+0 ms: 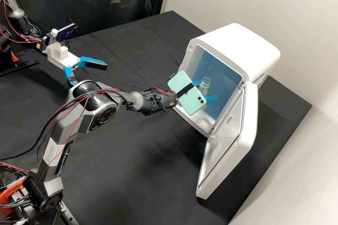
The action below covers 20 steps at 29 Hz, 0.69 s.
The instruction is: Place the flask in the incubator
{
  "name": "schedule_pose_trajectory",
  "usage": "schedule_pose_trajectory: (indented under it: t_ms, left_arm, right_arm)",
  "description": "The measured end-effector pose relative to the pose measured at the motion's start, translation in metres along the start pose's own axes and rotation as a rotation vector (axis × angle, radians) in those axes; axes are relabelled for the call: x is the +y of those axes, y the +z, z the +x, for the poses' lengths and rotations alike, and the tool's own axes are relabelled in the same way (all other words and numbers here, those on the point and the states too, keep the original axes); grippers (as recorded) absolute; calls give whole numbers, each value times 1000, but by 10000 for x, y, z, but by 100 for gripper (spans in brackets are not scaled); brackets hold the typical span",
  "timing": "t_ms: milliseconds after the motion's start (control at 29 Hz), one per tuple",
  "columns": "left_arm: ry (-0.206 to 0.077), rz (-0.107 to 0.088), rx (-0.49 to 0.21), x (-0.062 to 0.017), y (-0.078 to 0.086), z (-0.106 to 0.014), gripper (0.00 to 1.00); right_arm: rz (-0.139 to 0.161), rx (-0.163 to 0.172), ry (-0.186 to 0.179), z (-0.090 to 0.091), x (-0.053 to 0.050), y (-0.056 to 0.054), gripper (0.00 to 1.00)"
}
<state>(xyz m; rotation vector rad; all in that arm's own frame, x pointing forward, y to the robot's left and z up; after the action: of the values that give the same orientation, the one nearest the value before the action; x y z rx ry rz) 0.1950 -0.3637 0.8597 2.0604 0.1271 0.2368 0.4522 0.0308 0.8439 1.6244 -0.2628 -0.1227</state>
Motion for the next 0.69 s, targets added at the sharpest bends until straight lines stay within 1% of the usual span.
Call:
schedule_pose_trajectory:
  t_ms: [34,172,207,241,276,379,448,483,552,621,655,690]
  left_arm:
    - [0,0,-1,-1,3,1,100]
    - [-5,0,-14,-11,28,7,100]
    - [-5,0,-14,-11,28,7,100]
    - [-5,0,-14,-11,28,7,100]
    - [-5,0,-14,-11,28,7,100]
    - [-5,0,-14,-11,28,7,100]
    - [-4,1,-14,-8,27,10,100]
    - [-4,1,-14,-8,27,10,100]
    - [-4,1,-17,-7,32,13,100]
    - [2,4,-19,7,33,28,100]
    - [2,4,-22,8,38,31,100]
    - [1,4,-25,7,44,32,100]
  right_arm:
    - [-2,-10,1,76,-8,-34,0]
    - [-3,-52,-10,240,-48,-72,0]
    - [-11,-61,-17,276,-72,-74,0]
    - [-9,-64,-11,306,-63,-88,0]
    - [-29,-71,-15,369,-78,-108,0]
    - [-62,-80,-24,447,-113,-138,0]
    - [-66,-89,-22,521,-128,-168,0]
    - [-71,-96,-22,554,-141,-161,0]
    - [-84,-105,-32,609,-174,-174,0]
    - [-84,-116,-37,663,-194,-185,0]
    - [-77,-126,-39,685,-203,-177,0]
    - [-82,-135,-47,724,-246,-178,0]
